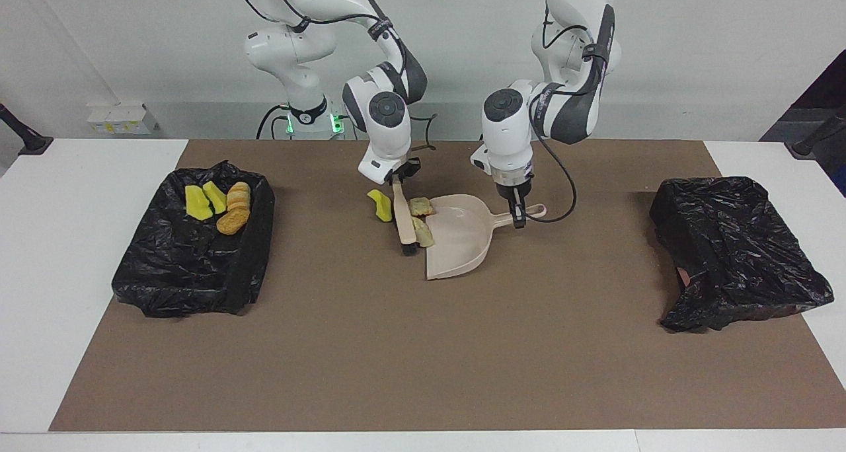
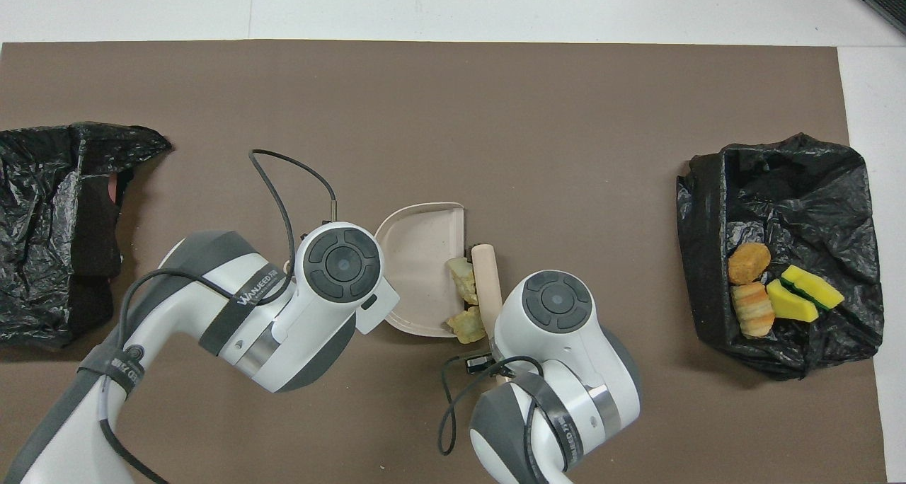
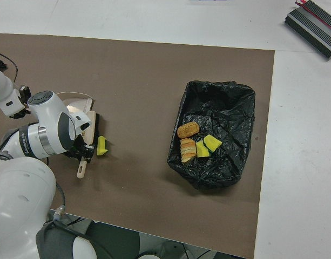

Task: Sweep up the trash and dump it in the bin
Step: 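Sweep the pieces into the dustpan held by the left gripper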

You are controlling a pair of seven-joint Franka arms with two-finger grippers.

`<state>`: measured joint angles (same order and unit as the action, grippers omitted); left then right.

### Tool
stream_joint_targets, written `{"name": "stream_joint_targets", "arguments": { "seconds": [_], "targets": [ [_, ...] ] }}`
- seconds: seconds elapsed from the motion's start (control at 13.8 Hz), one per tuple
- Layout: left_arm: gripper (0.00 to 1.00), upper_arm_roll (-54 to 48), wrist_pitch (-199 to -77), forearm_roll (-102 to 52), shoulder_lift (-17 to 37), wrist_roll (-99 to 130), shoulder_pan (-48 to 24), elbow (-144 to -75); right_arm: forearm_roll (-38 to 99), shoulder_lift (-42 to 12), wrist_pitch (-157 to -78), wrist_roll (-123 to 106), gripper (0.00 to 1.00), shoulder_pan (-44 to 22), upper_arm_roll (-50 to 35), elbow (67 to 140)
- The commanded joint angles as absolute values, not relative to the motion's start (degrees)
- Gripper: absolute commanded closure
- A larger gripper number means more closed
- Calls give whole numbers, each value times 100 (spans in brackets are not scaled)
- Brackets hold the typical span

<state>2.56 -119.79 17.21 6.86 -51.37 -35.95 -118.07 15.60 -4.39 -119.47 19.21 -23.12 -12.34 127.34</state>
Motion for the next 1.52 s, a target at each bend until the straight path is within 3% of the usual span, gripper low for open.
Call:
{"name": "stream_joint_targets", "arguments": {
  "seconds": [0.0,0.22,0.43,0.65,0.79,1.01,1.44],
  "targets": [
    [100,299,-12356,1793,475,-4817,-3762,-12216,2144,-607,-11945,1995,100,-2452,-1239,12218],
    [100,290,-12576,1714,510,-4877,-3736,-12217,2057,-125,-10693,1986,100,-2059,-1134,11726],
    [100,290,-12674,1530,527,-4957,-3683,-12217,1252,596,-9373,1995,100,-1477,-1142,11820],
    [100,290,-12639,1397,519,-4905,-3770,-12217,582,1263,-9308,1690,100,-1258,-1151,12907],
    [100,290,-12551,1397,484,-4817,-3876,-12225,334,1336,-9282,1626,100,-1265,-1178,13262],
    [100,290,-12244,1397,448,-4746,-3946,-12234,360,1117,-9991,1775,100,-1501,-1195,13798],
    [100,281,-12305,1267,360,-4526,-3955,-12410,1624,-6,-12072,1854,100,-2293,-1204,13597]
  ]
}}
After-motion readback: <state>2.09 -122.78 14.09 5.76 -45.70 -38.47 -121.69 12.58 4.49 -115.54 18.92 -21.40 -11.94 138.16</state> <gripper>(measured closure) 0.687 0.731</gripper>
